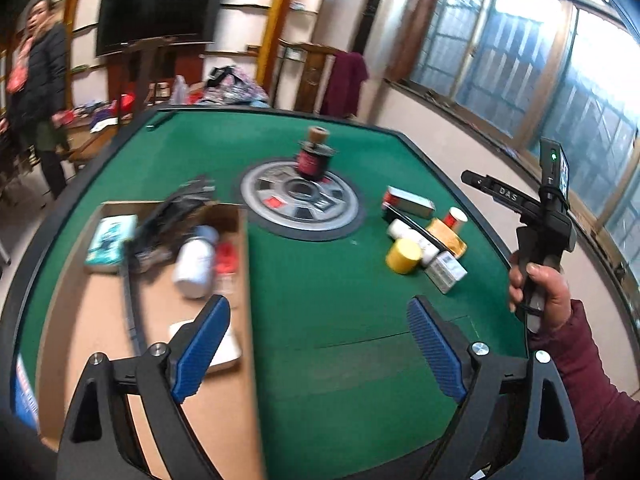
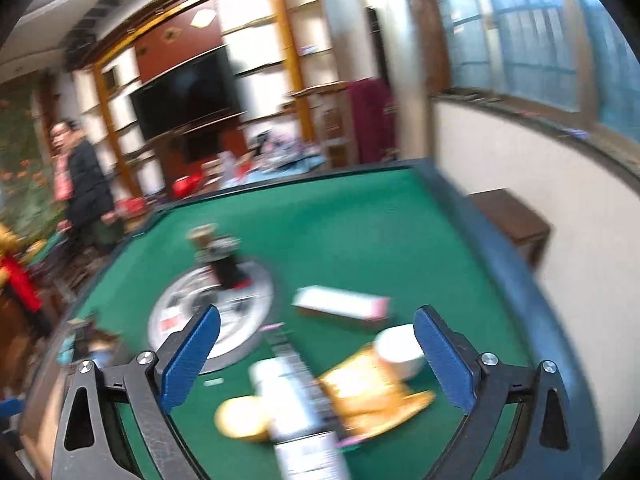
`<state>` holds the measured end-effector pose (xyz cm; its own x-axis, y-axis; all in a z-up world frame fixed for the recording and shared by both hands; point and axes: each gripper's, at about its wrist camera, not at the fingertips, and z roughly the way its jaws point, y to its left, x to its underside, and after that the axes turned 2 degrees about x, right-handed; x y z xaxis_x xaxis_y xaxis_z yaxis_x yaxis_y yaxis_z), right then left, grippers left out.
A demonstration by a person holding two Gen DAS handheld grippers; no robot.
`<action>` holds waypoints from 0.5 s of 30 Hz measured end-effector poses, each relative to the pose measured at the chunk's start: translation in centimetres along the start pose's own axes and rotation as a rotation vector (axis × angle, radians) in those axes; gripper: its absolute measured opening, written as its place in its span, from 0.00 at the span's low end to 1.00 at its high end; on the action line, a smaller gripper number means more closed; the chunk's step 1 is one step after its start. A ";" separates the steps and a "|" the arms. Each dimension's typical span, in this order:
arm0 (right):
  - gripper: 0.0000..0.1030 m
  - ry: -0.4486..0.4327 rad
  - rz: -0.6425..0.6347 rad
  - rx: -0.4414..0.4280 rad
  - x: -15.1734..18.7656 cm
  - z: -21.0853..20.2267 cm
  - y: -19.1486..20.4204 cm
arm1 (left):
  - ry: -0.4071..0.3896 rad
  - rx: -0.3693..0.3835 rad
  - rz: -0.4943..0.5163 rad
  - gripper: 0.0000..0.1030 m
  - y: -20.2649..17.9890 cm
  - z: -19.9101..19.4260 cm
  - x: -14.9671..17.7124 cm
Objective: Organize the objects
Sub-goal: 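Move both grippers back to the items left on the table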
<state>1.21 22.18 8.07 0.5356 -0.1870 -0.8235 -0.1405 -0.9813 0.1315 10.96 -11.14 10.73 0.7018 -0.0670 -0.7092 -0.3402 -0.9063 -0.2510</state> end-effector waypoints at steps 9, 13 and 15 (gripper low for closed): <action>0.97 0.062 0.188 0.069 1.6 3.2 -8.2 | 0.048 0.033 0.328 0.87 -8.7 8.8 -1.6; 0.97 0.084 0.232 0.048 2.0 3.3 -9.3 | 0.110 0.026 0.499 0.87 -11.4 13.7 -1.0; 0.97 0.076 0.231 0.048 2.0 3.1 -9.2 | 0.151 0.020 0.539 0.87 -11.9 15.7 -0.9</action>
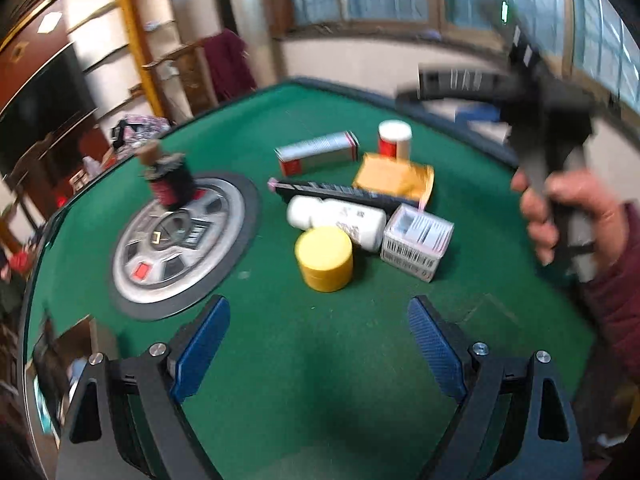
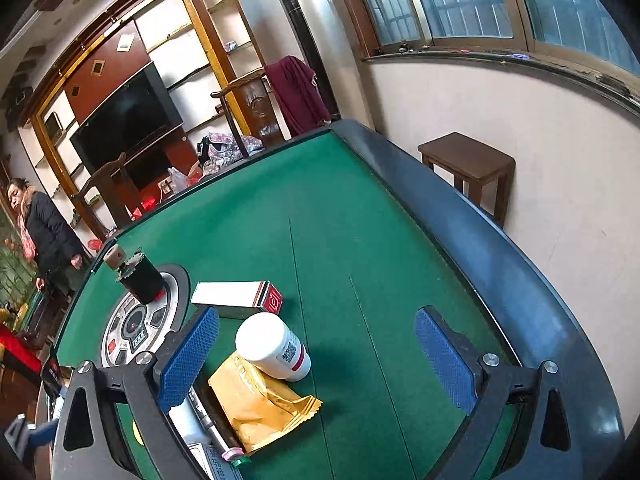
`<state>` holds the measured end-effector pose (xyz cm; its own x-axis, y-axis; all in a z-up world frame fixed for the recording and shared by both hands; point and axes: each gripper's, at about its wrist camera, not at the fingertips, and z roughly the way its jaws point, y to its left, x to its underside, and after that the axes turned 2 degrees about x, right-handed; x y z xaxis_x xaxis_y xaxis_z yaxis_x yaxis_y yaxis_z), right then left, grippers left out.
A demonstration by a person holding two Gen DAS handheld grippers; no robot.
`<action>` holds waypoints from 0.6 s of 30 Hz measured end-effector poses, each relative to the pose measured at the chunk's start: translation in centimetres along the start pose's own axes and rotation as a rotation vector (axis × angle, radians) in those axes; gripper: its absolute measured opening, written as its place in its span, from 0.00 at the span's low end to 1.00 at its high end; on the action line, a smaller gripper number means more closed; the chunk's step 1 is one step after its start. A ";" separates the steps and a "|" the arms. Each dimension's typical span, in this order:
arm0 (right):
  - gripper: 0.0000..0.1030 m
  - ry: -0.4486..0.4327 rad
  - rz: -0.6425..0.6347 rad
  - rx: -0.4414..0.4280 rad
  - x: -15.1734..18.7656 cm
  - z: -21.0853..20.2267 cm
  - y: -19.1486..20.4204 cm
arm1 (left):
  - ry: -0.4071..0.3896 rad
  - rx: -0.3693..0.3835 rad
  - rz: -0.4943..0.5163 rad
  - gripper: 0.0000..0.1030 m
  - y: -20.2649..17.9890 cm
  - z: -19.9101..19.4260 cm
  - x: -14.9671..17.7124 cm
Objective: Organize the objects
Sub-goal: 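Move both grippers back to the items left on the table, then grasp the yellow tape roll with the left gripper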
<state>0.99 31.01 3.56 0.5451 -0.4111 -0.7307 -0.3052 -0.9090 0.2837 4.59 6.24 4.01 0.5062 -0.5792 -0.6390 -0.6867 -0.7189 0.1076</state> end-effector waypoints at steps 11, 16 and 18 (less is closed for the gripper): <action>0.97 0.034 0.019 -0.038 0.6 0.8 0.3 | 0.045 0.076 -0.036 0.80 1.7 5.8 -2.9; 0.97 0.043 0.036 -0.044 0.6 0.9 0.1 | 0.074 0.121 -0.045 0.54 1.4 7.1 -3.1; 0.97 0.050 0.043 -0.048 0.5 1.1 0.0 | 0.082 0.119 -0.047 0.40 1.2 7.4 -3.0</action>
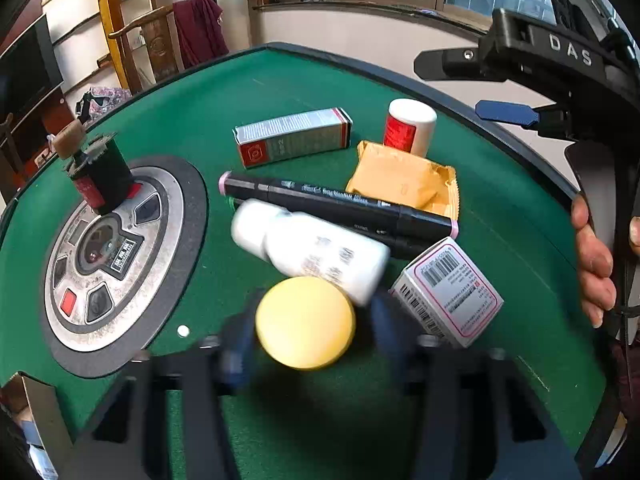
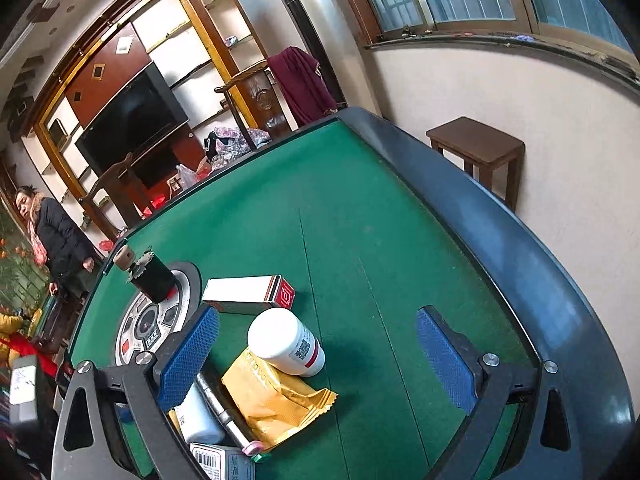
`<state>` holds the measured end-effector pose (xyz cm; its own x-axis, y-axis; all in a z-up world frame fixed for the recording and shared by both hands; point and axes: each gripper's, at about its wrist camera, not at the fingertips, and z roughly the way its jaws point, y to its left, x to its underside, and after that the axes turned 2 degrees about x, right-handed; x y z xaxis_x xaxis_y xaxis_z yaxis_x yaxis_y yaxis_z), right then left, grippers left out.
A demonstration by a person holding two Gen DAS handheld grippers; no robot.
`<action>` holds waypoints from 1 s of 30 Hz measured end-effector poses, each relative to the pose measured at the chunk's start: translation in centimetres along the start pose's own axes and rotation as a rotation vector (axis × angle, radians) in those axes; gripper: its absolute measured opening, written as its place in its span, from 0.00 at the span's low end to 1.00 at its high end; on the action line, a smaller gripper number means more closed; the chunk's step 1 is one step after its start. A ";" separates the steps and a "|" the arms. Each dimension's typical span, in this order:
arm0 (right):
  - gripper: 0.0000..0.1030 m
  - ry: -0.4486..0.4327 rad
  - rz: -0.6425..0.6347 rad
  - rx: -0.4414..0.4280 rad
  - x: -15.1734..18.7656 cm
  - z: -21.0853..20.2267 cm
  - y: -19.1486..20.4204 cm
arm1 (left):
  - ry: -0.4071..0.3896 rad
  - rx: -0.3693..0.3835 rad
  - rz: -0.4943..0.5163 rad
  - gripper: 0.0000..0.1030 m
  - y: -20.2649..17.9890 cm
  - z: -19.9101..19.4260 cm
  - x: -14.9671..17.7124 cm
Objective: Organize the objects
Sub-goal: 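Grasp the yellow tape roll with the left gripper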
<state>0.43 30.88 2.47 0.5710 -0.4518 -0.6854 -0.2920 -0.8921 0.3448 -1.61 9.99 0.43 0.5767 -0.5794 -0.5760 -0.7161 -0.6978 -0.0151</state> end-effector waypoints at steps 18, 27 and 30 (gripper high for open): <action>0.97 0.046 -0.037 0.051 0.4 1.6 0.0 | -0.167 -0.026 -0.200 0.38 1.4 -10.5 4.6; 0.99 0.010 -0.132 0.122 1.5 1.6 1.1 | -0.338 -0.025 -0.355 0.38 2.9 -19.1 11.2; 0.99 -0.005 -0.181 0.155 2.2 1.2 2.1 | -0.365 -0.049 -0.386 0.38 4.0 -20.8 12.9</action>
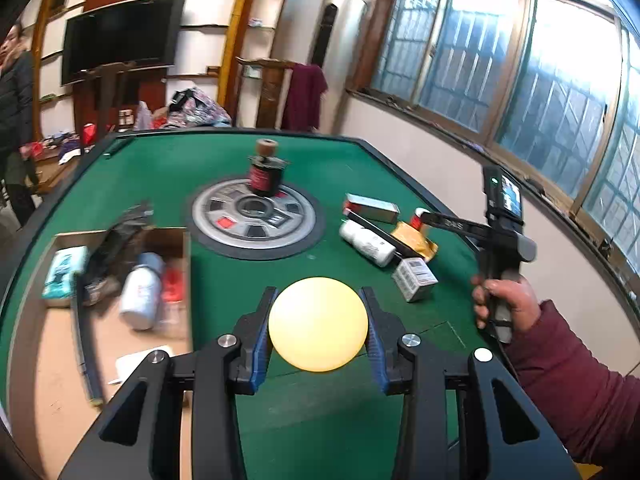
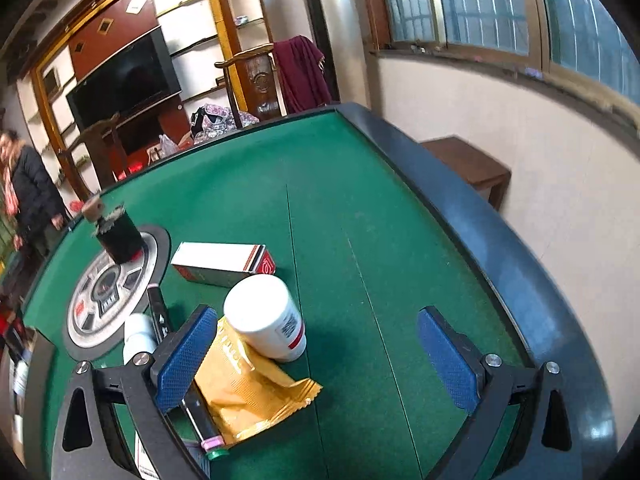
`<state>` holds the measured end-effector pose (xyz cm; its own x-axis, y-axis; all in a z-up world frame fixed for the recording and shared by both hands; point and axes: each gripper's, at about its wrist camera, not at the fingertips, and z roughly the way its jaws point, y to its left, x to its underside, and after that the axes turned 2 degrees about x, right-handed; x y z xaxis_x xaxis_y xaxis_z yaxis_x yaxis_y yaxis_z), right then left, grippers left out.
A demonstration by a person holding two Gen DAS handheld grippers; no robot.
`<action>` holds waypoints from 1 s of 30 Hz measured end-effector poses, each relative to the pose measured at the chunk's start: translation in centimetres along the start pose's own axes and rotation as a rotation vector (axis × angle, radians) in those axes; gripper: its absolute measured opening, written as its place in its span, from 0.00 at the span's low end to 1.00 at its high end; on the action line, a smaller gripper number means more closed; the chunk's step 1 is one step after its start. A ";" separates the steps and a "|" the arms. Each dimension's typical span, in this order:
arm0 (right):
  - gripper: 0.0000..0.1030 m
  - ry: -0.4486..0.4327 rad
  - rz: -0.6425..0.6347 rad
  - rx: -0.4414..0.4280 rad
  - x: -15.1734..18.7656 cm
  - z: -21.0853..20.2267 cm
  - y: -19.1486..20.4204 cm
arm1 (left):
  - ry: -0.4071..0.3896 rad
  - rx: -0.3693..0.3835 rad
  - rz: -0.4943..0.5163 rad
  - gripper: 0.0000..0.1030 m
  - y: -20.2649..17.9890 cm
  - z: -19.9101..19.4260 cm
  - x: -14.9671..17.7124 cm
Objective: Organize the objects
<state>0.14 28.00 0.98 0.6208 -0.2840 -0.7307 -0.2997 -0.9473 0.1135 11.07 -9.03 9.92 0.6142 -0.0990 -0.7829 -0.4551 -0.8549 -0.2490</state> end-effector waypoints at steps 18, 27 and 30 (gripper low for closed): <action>0.92 0.109 -0.226 -0.049 6.6 -5.7 8.4 | -0.073 0.005 -0.069 0.38 3.5 -5.1 3.3; 0.37 0.190 -0.248 -0.026 7.0 -3.3 9.9 | -0.045 0.004 -0.092 0.39 4.6 -5.4 4.3; 0.37 0.187 -0.246 -0.046 7.3 -3.4 10.2 | 0.005 0.007 -0.041 0.53 3.8 -4.9 4.8</action>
<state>4.11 15.78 -0.88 0.7943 -0.0636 -0.6042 -0.0936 -0.9954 -0.0183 15.50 -15.23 7.99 0.6353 -0.0665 -0.7694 -0.4339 -0.8549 -0.2845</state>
